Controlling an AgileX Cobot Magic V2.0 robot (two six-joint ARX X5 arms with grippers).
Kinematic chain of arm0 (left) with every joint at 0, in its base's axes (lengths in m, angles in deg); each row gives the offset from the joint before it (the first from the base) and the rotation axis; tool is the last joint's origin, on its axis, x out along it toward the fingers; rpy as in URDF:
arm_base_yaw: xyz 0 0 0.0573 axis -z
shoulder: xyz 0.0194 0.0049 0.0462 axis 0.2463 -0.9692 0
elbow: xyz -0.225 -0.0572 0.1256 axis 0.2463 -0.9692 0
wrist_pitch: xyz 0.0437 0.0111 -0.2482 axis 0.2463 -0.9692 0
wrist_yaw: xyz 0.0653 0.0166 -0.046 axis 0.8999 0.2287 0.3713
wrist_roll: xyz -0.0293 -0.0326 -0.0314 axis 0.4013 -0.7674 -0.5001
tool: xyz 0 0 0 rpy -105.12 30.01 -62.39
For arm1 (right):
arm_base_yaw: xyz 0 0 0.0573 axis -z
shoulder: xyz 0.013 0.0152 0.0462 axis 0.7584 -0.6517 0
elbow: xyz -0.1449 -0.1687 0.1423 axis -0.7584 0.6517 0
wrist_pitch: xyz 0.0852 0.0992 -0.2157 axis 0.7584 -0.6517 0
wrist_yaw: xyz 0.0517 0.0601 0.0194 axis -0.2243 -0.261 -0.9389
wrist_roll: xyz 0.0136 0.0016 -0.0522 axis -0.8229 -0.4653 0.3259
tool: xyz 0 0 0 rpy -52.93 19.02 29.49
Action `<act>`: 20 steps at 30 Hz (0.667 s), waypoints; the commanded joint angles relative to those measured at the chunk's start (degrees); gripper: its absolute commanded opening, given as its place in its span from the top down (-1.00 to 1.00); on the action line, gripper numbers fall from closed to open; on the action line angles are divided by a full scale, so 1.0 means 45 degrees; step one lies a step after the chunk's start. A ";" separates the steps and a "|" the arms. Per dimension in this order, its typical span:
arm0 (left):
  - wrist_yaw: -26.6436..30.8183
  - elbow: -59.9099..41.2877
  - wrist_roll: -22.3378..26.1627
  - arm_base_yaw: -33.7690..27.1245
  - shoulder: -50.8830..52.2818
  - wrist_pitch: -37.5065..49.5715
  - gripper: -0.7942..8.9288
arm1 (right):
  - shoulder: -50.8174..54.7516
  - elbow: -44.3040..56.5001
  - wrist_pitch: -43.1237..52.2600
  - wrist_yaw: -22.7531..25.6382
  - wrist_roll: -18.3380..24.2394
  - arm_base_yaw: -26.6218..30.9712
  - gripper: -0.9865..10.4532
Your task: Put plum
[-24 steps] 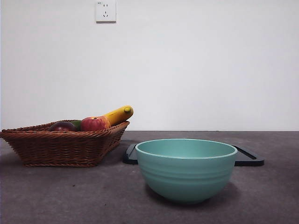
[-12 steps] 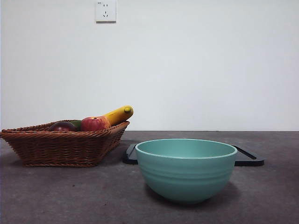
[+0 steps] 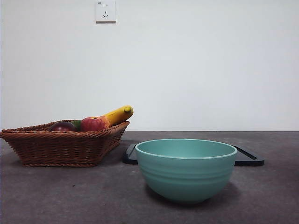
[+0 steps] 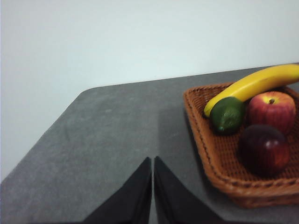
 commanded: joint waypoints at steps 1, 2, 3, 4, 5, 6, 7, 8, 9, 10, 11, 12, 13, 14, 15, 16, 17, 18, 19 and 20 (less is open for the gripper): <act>0.0078 -0.0253 0.0063 -0.0058 0.0296 -0.0146 0.82 | -0.0087 -0.0155 0.0097 -0.0034 0.0097 -0.0083 0.81; 0.0078 -0.0335 0.0063 -0.0068 0.0398 -0.0233 0.82 | -0.0087 -0.0155 0.0102 -0.0034 0.0097 -0.0083 0.81; 0.0078 -0.0408 0.0063 -0.0078 0.0471 -0.0325 0.82 | -0.0087 -0.0155 0.0102 -0.0034 0.0097 -0.0083 0.81; 0.0078 -0.0476 0.0063 -0.0092 0.0461 -0.0413 0.82 | -0.0087 -0.0155 0.0102 -0.0034 0.0097 -0.0083 0.81; 0.0078 -0.0476 0.0063 -0.0107 0.0461 -0.0670 0.82 | -0.0087 -0.0155 0.0102 -0.0029 0.0097 -0.0083 0.81; 0.0078 -0.0476 0.0058 -0.0117 0.0461 -0.0884 0.82 | -0.0087 -0.0155 0.0102 -0.0034 0.0102 -0.0083 0.81; 0.0078 -0.0476 0.0058 -0.0117 0.0461 -0.1117 0.82 | -0.0087 -0.0155 0.0102 -0.0034 0.0097 -0.0083 0.81; 0.0078 -0.0476 0.0058 -0.0117 0.0461 -0.1355 0.82 | -0.0087 -0.0155 0.0102 -0.0034 0.0102 -0.0083 0.81; 0.0078 -0.0476 0.0049 -0.0117 0.0461 -0.1545 0.82 | -0.0087 -0.0155 0.0102 -0.0034 0.0097 -0.0083 0.81; 0.0078 -0.0476 -0.0005 -0.0117 0.0461 -0.1778 0.82 | -0.0087 -0.0155 0.0102 -0.0034 0.0097 -0.0083 0.81; 0.0078 -0.0471 -0.0058 -0.0117 0.0461 -0.1758 0.82 | -0.0087 -0.0155 0.0102 -0.0034 0.0097 -0.0083 0.81; 0.0078 -0.0476 -0.0049 -0.0117 0.0461 -0.1758 0.82 | -0.0087 -0.0155 0.0102 -0.0029 0.0102 -0.0083 0.81; 0.0078 -0.0471 -0.0049 -0.0117 0.0461 -0.1753 0.82 | -0.0087 -0.0155 0.0102 -0.0034 0.0102 -0.0083 0.81; 0.0078 -0.0476 -0.0049 -0.0117 0.0461 -0.1758 0.82 | -0.0087 -0.0155 0.0102 -0.0034 0.0102 -0.0083 0.81; 0.0078 -0.0471 -0.0044 -0.0117 0.0461 -0.1758 0.82 | -0.0087 -0.0155 0.0102 -0.0034 0.0102 -0.0083 0.81; 0.0078 -0.0471 -0.0044 -0.0117 0.0461 -0.1758 0.82 | -0.0087 -0.0155 0.0102 -0.0034 0.0102 -0.0083 0.81; 0.0078 -0.0471 -0.0044 -0.0117 0.0461 -0.1749 0.82 | -0.0087 -0.0155 0.0102 -0.0034 0.0102 -0.0083 0.81; 0.0078 -0.0471 -0.0044 -0.0117 0.0461 -0.1749 0.82 | -0.0087 -0.0155 0.0102 -0.0034 0.0102 -0.0083 0.81; 0.0073 -0.0471 -0.0044 -0.0117 0.0461 -0.1749 0.82 | -0.0087 -0.0155 0.0102 -0.0034 0.0102 -0.0083 0.81; 0.0073 -0.0471 -0.0044 -0.0117 0.0461 -0.1749 0.82 | -0.0087 -0.0155 0.0102 -0.0034 0.0102 -0.0083 0.81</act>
